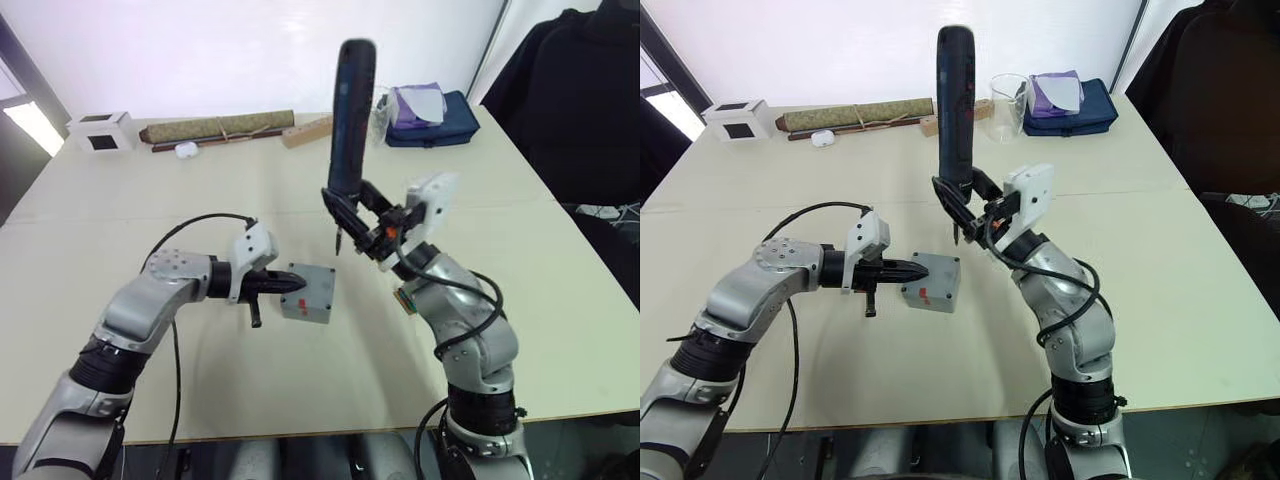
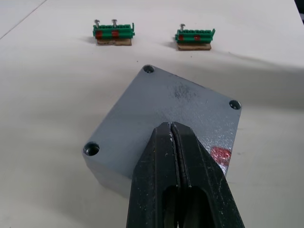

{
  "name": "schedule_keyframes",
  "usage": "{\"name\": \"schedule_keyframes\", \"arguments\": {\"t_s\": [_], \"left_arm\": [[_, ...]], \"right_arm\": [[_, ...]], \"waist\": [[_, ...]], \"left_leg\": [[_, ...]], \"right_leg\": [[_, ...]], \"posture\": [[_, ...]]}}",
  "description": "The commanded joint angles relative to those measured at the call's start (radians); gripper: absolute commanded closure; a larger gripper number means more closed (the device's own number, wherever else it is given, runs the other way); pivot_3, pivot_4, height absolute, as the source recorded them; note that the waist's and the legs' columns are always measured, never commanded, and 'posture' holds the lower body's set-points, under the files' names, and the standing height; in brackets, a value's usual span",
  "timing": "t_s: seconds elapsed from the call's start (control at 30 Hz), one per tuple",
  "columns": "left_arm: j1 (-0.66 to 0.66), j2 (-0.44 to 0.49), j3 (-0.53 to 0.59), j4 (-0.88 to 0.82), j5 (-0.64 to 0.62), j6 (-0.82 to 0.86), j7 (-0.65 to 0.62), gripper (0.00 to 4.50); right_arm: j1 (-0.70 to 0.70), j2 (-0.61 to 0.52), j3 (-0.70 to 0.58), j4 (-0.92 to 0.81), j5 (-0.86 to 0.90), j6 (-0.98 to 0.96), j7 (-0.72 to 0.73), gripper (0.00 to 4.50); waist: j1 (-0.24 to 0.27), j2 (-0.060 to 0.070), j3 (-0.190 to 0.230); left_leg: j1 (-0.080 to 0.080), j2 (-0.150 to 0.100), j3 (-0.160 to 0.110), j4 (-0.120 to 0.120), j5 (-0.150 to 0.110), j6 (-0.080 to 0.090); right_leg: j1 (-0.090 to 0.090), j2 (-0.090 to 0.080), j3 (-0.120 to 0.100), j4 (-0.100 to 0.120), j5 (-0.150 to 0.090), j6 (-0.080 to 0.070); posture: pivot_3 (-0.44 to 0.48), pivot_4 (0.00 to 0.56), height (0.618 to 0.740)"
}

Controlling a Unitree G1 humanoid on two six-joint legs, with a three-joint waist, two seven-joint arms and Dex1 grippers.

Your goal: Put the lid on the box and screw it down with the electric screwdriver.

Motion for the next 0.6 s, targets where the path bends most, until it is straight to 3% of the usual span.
{"name": "schedule_keyframes", "arguments": {"t_s": [0.03,0.6], "left_arm": [[0.014,0.002,-0.012,0.006,0.024,0.023,0.014,4.50],[0.023,0.003,-0.017,-0.019,0.021,0.039,0.015,4.50]], "right_arm": [[0.016,0.009,0.039,-0.007,-0.047,-0.116,-0.010,2.38],[0.033,0.038,0.083,0.111,-0.090,-0.245,-0.047,2.38]], "waist": [[-0.001,0.000,0.000],[-0.002,0.000,0.000]], "left_leg": [[0.000,0.000,0.000,0.000,0.000,0.000],[0.001,0.000,0.000,0.000,0.000,0.000]], "right_leg": [[0.000,0.000,0.000,0.000,0.000,0.000],[0.000,0.000,0.000,0.001,0.000,0.000]], "posture": [[0.000,0.150,0.740],[0.000,0.150,0.740]]}}
